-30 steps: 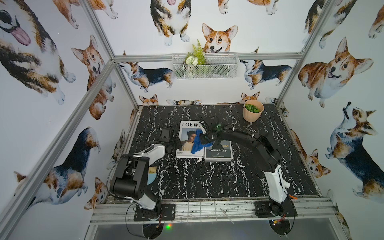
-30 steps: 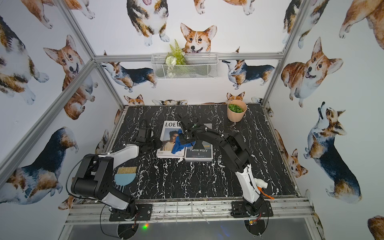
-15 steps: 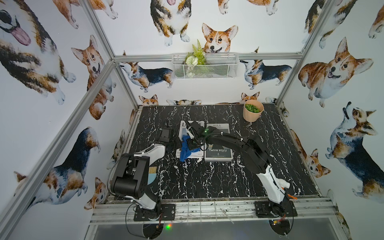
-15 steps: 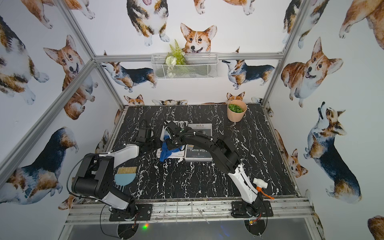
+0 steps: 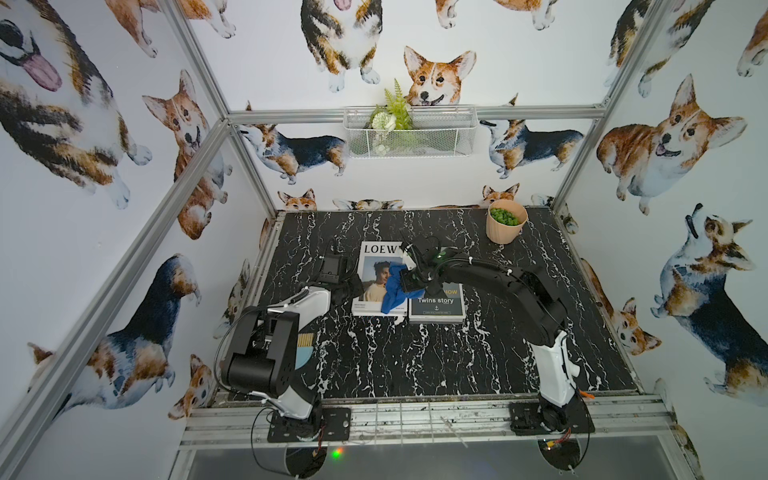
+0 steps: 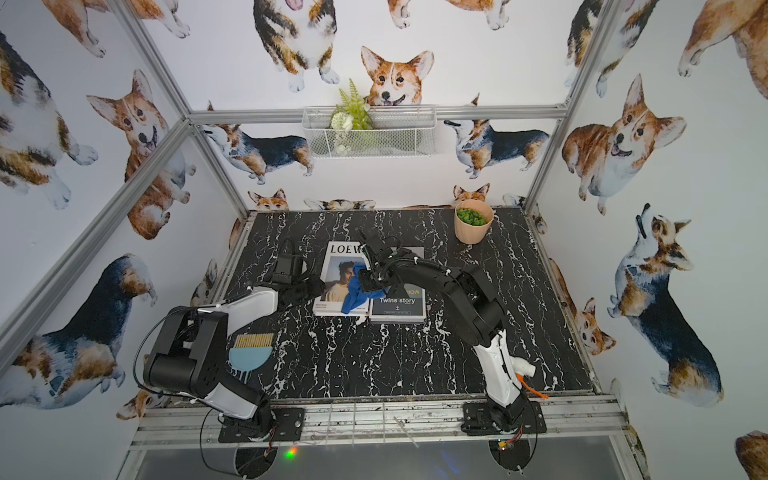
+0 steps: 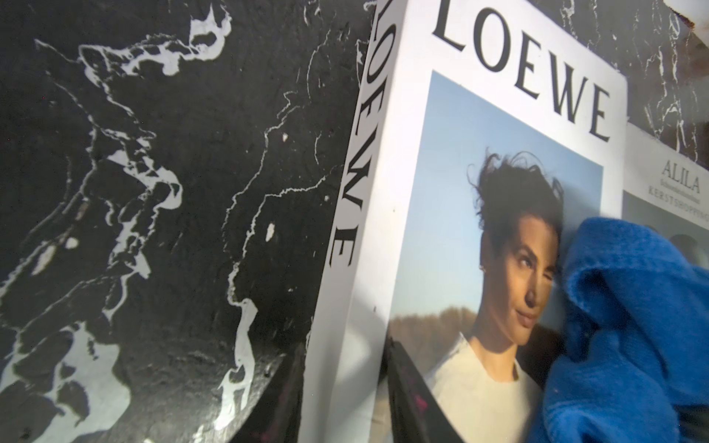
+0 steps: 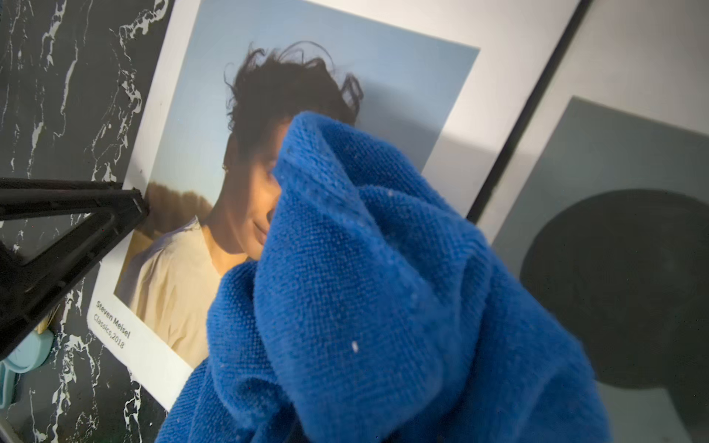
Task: Wipe the cover of the book
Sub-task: Wipe the dirt from the cover of the book.
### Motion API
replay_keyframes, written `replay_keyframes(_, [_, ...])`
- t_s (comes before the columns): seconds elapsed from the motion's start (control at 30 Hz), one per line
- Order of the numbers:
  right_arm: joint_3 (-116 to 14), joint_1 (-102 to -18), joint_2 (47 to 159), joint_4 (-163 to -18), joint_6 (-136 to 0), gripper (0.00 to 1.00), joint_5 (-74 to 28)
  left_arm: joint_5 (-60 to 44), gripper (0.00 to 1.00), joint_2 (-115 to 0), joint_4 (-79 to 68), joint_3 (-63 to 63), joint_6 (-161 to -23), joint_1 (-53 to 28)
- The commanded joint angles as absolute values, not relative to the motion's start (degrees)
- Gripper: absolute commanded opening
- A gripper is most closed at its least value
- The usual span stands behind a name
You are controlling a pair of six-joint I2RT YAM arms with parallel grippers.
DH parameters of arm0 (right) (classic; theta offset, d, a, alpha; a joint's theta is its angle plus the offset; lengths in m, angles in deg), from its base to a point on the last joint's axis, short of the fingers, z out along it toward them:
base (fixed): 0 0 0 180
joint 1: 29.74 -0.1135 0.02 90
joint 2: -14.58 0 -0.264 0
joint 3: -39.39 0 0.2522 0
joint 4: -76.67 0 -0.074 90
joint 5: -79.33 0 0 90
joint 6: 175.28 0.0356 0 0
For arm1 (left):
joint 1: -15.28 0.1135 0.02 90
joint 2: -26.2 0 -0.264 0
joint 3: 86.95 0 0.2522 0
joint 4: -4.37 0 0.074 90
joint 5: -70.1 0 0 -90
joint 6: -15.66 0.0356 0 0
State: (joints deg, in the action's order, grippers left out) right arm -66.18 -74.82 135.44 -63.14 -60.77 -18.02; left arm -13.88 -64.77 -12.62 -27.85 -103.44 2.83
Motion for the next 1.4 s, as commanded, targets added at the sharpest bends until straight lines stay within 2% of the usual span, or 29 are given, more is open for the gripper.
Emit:
replay_keyframes(0.0, [-71.32, -76.69, 140.79, -54.36, -59.0, 0.0, -16.57, -15.65, 0.38, -65.21, -24.24, -28.36, -102.35, 2.8])
replay_keyframes(0.3, [-99.67, -78.17, 159.3, -44.66, -57.99, 0.0, -16.94, -15.51, 0.38, -64.98, -23.64, -29.4, -102.92, 2.8])
replay_keyframes(0.4, [-103.69, -77.95, 161.85, -42.09, -58.82, 0.0, -15.38, -15.55, 0.38, -64.78, -23.49, -29.81, -103.22, 2.8])
replay_keyframes(0.73, [-89.15, -68.66, 153.26, -47.32, -58.96, 0.0, -12.79, -15.7, 0.38, -64.23, -23.28, -30.12, -103.37, 2.8])
replay_keyframes(0.97, [-90.39, -67.8, 153.96, -49.46, -57.1, 0.0, -17.44, -15.64, 0.38, -64.41, -23.37, -29.77, -103.25, 2.8])
replay_keyframes(1.1, [-99.69, -70.01, 159.88, -46.32, -55.69, 0.0, -18.7, -15.58, 0.38, -64.67, -23.54, -29.76, -103.15, 2.8])
replay_keyframes(1.27, [-119.96, -73.15, 172.18, -40.32, -53.4, 0.0, -19.32, -15.78, 0.38, -64.93, -23.1, -30.44, -103.24, 2.8])
replay_keyframes(1.37, [-124.71, -72.87, 176.24, -40.73, -50.33, 0.0, -19.94, -15.63, 0.38, -65.03, -23.02, -30.48, -103.36, 2.8])
